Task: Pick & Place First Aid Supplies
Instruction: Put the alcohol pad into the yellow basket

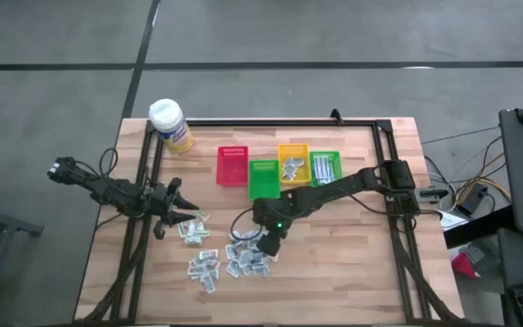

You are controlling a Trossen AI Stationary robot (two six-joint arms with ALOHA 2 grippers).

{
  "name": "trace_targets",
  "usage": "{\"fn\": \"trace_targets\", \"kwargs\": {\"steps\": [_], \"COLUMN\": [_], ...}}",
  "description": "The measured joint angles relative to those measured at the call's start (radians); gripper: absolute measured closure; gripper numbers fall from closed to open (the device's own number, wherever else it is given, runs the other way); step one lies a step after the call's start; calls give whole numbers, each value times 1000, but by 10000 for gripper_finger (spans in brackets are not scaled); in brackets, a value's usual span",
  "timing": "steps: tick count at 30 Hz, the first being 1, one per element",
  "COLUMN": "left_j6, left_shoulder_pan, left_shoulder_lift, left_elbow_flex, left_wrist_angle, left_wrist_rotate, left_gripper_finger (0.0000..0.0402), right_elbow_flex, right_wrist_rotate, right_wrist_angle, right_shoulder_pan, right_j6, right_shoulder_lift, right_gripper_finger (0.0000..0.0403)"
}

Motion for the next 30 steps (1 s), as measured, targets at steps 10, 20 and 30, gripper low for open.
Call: {"fn": "trace_targets", "kwargs": {"steps": [10, 20, 30], "left_j6": [0, -2, -3], "left_shoulder_pan": [0, 0, 0], "left_shoulder_lift": [0, 0, 0], "left_elbow_flex": [0, 0, 0], "left_wrist_angle": [0, 1, 1], "left_wrist_rotate": [0, 0, 0], "left_gripper_finger": [271, 271, 271], "right_elbow_flex": [-35, -86, -95], "right_wrist_rotate": [-1, -1, -1], "right_wrist_angle": [95, 168, 242], "right_shoulder_pan": [1, 1, 1], "right_j6": [56, 113, 148], "right_shoulder_lift": [0, 0, 0], "right_gripper_finger": [264, 266, 278]}}
